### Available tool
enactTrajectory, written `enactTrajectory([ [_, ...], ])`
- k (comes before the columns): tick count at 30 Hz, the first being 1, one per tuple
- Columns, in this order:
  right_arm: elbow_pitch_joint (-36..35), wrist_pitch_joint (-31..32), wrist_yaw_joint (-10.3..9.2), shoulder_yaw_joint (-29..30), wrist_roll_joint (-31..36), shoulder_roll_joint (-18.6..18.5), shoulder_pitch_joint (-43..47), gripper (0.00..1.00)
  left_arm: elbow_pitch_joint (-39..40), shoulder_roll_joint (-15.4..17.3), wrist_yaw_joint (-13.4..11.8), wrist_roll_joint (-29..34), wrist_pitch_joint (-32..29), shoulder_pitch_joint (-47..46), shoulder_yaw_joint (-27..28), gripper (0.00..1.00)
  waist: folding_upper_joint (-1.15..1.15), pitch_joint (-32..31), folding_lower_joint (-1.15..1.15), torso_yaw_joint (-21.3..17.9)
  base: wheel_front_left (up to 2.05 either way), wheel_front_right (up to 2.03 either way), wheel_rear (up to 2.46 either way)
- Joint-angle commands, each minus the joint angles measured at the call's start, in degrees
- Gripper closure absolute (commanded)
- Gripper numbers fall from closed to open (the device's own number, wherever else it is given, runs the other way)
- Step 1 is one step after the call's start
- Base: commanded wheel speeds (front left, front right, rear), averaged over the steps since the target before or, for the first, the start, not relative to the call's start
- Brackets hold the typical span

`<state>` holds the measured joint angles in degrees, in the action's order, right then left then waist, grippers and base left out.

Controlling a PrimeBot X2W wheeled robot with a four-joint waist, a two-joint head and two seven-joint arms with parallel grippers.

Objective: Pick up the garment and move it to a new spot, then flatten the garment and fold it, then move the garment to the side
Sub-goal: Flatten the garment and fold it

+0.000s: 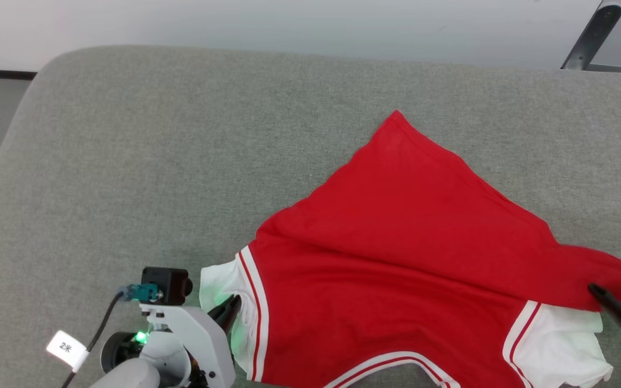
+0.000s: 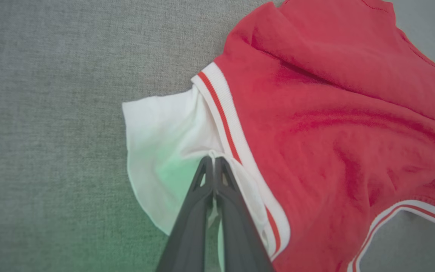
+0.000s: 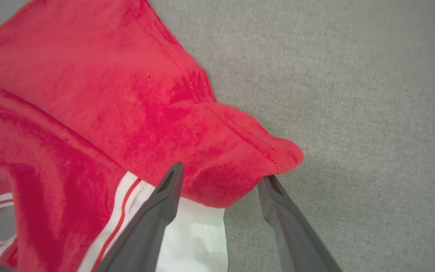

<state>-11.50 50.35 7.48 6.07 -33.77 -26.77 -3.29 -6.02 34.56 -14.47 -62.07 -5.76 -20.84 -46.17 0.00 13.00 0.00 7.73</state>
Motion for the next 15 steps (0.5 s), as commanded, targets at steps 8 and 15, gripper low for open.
enactTrajectory([
  [8, -9.5, -15.2, 0.02, -0.3, 4.8, -2.3, 1.2, 0.00, 0.5, 0.2, -0.4, -0.4, 0.4, 0.8, 0.0, 1.00, 0.00, -0.3, 0.00, 0.0, 0.00, 0.00, 0.00],
  [15, -10.2, -33.1, 0.01, -5.9, 11.9, -3.8, -8.0, 0.00, 0.4, -0.6, -0.2, 0.0, 0.1, 0.0, -0.5, 1.00, 0.00, 0.0, 0.00, 1.4, 0.00, 0.00, 0.00],
])
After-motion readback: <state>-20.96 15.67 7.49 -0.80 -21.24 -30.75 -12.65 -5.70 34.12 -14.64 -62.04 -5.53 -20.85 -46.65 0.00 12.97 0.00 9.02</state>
